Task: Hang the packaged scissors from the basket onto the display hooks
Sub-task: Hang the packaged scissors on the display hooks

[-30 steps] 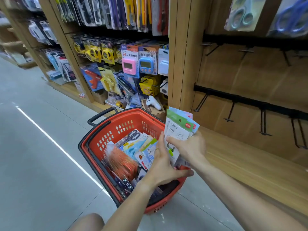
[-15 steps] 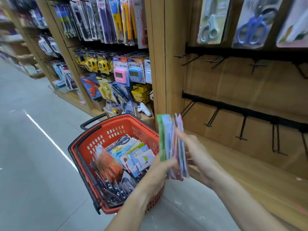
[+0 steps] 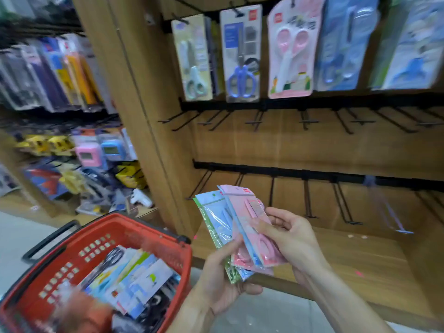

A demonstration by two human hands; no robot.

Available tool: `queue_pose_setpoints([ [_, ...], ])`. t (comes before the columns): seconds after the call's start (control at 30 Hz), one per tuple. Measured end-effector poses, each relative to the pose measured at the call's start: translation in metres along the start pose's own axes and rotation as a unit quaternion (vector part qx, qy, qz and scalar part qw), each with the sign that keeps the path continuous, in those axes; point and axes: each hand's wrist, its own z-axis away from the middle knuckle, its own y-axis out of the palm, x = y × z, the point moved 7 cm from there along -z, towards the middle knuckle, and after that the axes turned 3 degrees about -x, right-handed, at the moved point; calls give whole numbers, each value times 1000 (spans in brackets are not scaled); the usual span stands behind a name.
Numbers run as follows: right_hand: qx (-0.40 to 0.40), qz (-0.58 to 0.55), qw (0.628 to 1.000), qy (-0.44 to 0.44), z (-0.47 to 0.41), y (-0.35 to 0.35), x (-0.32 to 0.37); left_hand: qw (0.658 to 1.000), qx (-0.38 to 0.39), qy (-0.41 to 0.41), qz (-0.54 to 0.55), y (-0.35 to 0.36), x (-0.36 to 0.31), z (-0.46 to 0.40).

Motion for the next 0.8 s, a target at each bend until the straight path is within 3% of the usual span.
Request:
queue_pose_setpoints([
  [0.3, -131, -37, 987, -82, 25, -107, 54, 994, 102, -21, -36, 107, -13, -47],
  [0.6, -184, -31, 974, -127, 48, -156, 90, 978, 205, -39, 1, 164, -32, -50],
  [0.8, -214, 6, 952, -220, 53, -175, 141, 957, 284, -40, 28, 181, -55, -48],
])
